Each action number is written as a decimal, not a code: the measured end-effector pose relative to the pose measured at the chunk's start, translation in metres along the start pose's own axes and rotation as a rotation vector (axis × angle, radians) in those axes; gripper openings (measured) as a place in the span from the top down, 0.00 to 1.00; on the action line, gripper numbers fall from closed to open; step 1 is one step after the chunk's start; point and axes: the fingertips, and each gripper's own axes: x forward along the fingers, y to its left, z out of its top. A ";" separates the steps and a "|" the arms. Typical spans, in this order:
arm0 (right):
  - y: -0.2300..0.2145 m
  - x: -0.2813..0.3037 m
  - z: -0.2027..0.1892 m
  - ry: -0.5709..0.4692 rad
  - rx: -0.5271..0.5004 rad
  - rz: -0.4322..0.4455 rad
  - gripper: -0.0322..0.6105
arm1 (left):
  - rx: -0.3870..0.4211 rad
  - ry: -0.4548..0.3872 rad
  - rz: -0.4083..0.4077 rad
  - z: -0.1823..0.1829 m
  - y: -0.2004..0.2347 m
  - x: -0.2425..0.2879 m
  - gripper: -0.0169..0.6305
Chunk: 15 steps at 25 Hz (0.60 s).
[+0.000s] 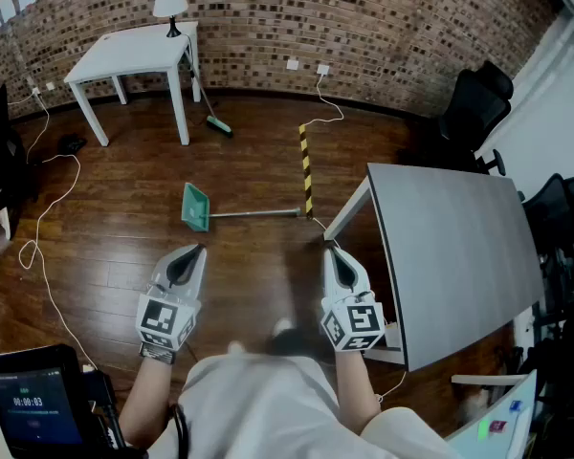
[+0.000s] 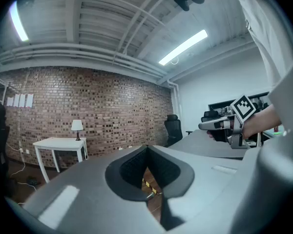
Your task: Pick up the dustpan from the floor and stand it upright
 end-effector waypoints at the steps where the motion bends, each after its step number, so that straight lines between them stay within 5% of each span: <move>1: 0.000 0.004 0.000 0.004 -0.002 0.002 0.93 | 0.009 -0.005 -0.005 0.002 0.001 0.002 0.97; 8: -0.016 0.048 -0.003 0.023 -0.016 0.036 0.93 | 0.009 0.012 -0.003 -0.009 0.016 0.038 0.97; 15: -0.072 0.140 -0.006 0.025 -0.028 0.072 0.93 | 0.039 0.042 0.016 -0.016 0.048 0.130 0.97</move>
